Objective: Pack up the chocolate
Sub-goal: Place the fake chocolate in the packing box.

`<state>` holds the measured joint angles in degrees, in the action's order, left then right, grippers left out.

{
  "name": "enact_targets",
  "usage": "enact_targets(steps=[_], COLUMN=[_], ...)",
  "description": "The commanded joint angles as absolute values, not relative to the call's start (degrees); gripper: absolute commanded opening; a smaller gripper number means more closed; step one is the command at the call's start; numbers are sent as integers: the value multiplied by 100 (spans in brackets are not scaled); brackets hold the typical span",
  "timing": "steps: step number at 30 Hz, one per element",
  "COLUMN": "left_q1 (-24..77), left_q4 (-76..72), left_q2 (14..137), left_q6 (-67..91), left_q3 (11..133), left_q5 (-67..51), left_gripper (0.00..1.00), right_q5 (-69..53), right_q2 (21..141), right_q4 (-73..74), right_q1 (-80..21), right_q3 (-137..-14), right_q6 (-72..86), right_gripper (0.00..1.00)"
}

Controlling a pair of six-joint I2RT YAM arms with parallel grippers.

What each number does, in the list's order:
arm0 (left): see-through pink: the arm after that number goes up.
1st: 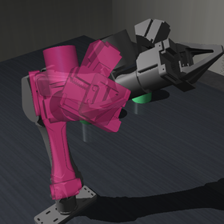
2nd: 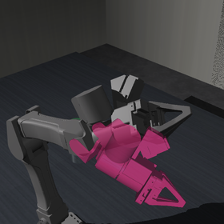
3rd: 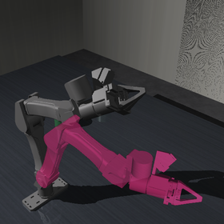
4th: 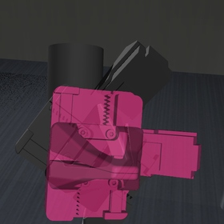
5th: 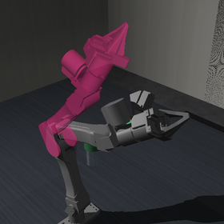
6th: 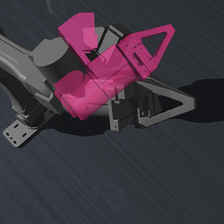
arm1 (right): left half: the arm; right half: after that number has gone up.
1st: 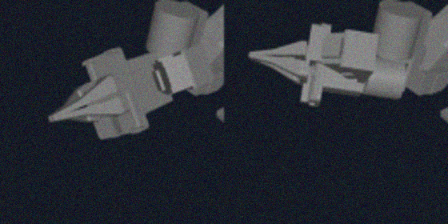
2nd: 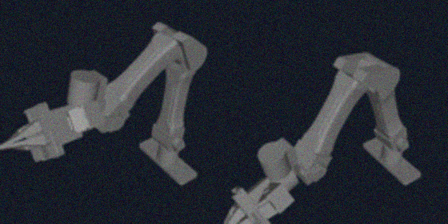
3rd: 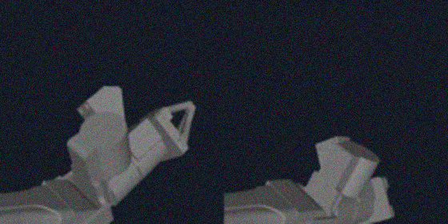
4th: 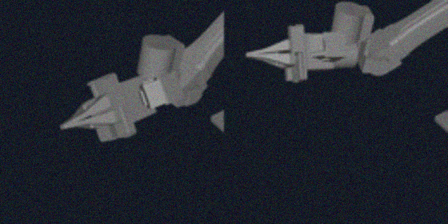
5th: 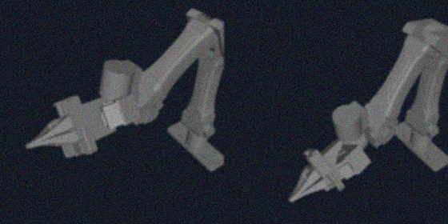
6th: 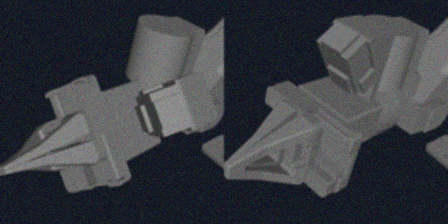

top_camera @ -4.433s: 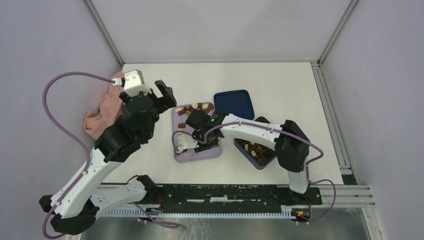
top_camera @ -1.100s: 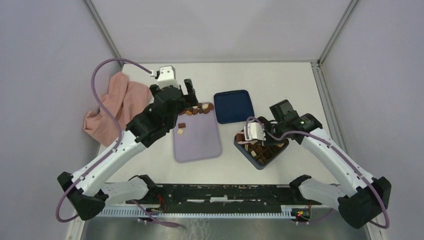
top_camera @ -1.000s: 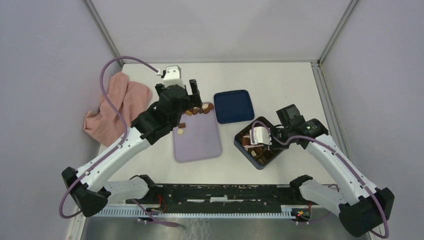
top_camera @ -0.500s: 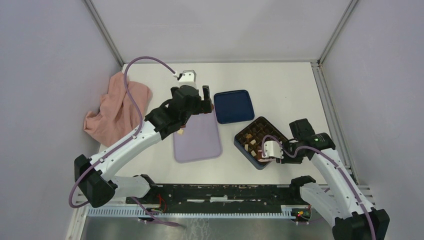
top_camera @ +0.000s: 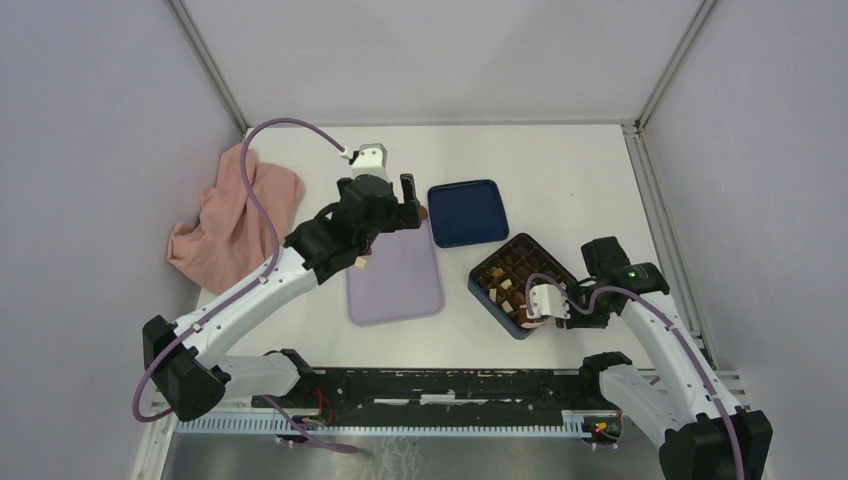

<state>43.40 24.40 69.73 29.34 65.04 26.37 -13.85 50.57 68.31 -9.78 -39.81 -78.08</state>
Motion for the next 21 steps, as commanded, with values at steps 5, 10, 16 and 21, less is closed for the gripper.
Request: enact_targets(steps=[5, 10, 16, 21], left_q1=[4311, 4314, 4320, 4315], left_q4=[2380, 2371, 2342, 2288], left_q2=[6928, 6981, 7054, 7089], left_q6=[3142, 3112, 3081, 3035], left_q3=[6510, 6560, 6621, 6717], left_q5=[2653, 2663, 2672, 2681], left_gripper=[100, 100, 100, 100], right_q5=[-1371, -1374, -1486, -1964], right_q2=[5188, 5269, 5354, 5610], right_q4=[6876, 6850, 6850, 6866], right_q1=[-956, -945, -917, -678], right_q3=[-3955, -4016, -4222, -4881], right_q6=[-7963, -7967, -7946, -7659], right_gripper=[41, 45, 44, 42])
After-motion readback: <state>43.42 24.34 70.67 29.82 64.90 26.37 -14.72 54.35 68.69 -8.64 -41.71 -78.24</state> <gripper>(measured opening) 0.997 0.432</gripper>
